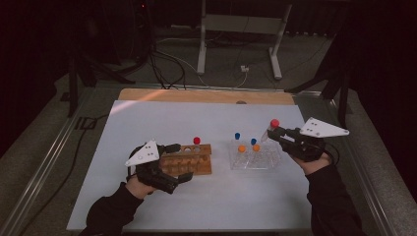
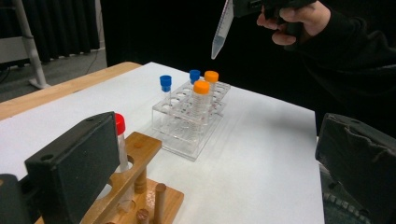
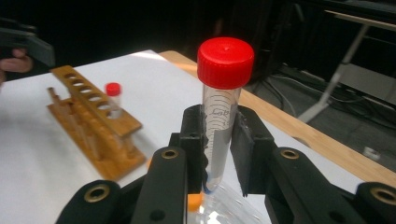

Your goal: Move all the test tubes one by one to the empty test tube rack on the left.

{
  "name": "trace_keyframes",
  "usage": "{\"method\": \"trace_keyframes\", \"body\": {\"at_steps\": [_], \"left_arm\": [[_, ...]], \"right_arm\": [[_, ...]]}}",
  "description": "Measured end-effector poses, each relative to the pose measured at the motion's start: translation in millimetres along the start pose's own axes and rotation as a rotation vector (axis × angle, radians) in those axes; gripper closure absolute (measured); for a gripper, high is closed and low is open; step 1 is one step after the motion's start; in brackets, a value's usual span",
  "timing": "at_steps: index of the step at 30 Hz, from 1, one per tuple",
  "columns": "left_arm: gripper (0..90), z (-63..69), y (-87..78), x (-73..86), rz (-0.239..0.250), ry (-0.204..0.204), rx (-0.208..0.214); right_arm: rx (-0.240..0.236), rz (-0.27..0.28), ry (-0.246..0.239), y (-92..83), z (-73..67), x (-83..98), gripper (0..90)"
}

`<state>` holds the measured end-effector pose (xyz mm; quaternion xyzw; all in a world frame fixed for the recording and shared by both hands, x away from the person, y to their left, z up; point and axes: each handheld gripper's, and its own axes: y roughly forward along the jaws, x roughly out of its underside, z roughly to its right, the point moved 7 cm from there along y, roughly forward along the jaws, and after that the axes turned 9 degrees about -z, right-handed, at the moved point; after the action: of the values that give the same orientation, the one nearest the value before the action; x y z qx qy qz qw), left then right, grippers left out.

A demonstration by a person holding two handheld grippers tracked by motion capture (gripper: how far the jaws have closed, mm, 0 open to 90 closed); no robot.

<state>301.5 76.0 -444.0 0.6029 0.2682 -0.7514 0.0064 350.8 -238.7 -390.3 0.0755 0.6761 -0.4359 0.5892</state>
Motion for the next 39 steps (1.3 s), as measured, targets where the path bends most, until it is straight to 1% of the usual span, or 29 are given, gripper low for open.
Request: {"method": "trace_keyframes", "body": {"at_steps": [4,7,15,17,18,19,21,25,26,28,31,39], "left_arm": [[0.7,1.4,-0.2,-1.2,-0.001,0.007,-0.001],[0.7,2.4,-0.1,-2.0,0.000,0.005,0.002],[0.7,5.4,-0.8,-4.6,0.002,0.012,0.008],[0.7,6.7,-0.8,-5.3,0.002,0.014,0.011],[0.7,6.9,-0.9,-5.9,0.004,0.016,0.003],[0.7,7.5,-1.1,-6.4,0.006,0.014,0.008],[1.2,8.9,-1.0,-7.9,0.007,0.013,0.010],[1.3,12.1,0.0,-9.7,0.001,0.020,0.021],[1.3,12.5,0.4,-9.9,-0.002,0.021,0.018],[1.3,14.8,1.3,-10.9,-0.004,0.019,0.030],[1.3,17.2,3.2,-12.1,-0.009,0.024,0.038],[6.1,25.4,10.2,-17.6,-0.005,0.040,0.061]], "right_arm": [[-0.038,0.003,-0.017,5.4,-13.1,-4.5,75.0],[-0.074,0.008,-0.021,10.2,-23.6,-6.7,75.0],[-0.161,-0.009,-0.051,26.9,-55.0,-4.8,75.0],[-0.180,-0.018,-0.056,31.6,-62.7,-2.4,75.0],[-0.189,-0.021,-0.058,33.9,-66.2,-1.0,75.0],[-0.203,-0.024,-0.055,36.1,-69.9,0.7,75.0],[-0.213,-0.036,-0.066,40.7,-76.4,4.7,75.0],[-0.247,-0.051,-0.059,49.3,-87.2,12.4,75.0],[-0.253,-0.057,-0.061,52.2,-90.3,14.9,75.0],[-0.270,-0.067,-0.059,56.8,-95.8,18.7,75.0],[-0.288,-0.083,-0.069,63.1,-104.4,23.7,75.0],[-0.334,-0.103,-0.086,71.6,-123.7,29.6,75.0]]}}
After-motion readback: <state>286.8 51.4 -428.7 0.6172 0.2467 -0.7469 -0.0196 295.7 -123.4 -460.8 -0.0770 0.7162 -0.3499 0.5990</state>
